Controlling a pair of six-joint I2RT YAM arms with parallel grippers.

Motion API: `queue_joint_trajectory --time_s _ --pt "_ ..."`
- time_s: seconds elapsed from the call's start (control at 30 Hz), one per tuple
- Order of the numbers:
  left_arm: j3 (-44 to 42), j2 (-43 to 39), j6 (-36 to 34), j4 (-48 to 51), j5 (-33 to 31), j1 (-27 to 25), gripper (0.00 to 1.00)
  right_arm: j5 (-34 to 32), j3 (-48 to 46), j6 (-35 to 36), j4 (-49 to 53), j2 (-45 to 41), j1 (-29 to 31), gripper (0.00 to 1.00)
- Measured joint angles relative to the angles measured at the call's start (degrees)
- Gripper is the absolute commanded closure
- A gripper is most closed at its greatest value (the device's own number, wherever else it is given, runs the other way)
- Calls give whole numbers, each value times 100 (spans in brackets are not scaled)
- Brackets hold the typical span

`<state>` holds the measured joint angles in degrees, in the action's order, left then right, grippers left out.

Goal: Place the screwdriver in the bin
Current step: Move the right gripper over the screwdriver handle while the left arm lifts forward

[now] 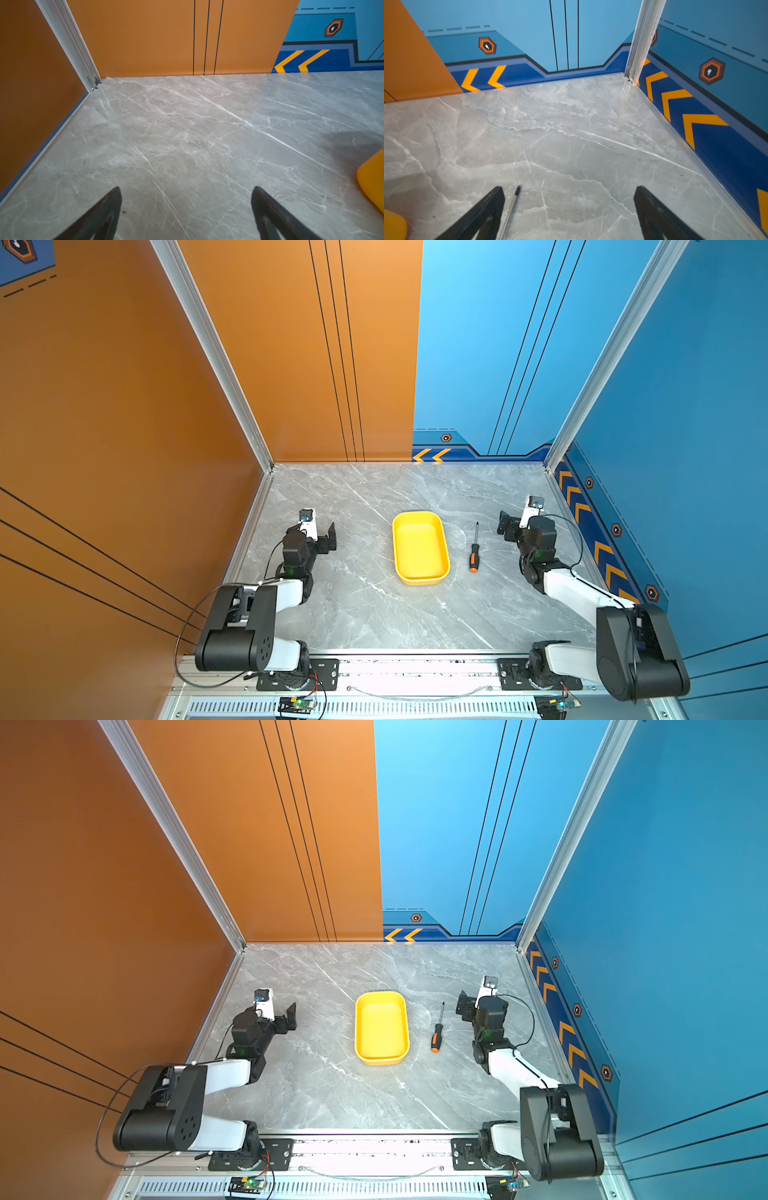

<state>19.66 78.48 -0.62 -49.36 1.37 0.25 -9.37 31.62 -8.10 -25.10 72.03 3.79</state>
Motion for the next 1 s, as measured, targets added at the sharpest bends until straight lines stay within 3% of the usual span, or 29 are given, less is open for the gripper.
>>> queue_joint_trajectory --time_s 0.2,0.4,0.63,1.0 --pt "254 -1296 382 1246 345 -76 2 529 669 -695 1676 -286 295 5" --pt "483 -1928 1259 2312 984 -387 2 793 673 -1244 2691 -74 984 5" --pt "472 -1888 1961 3226 1475 -723 2 778 673 -1606 3023 490 1451 9" --pt "474 -1449 2369 3471 1836 -1034 2 492 673 -1777 3023 1222 1886 19"
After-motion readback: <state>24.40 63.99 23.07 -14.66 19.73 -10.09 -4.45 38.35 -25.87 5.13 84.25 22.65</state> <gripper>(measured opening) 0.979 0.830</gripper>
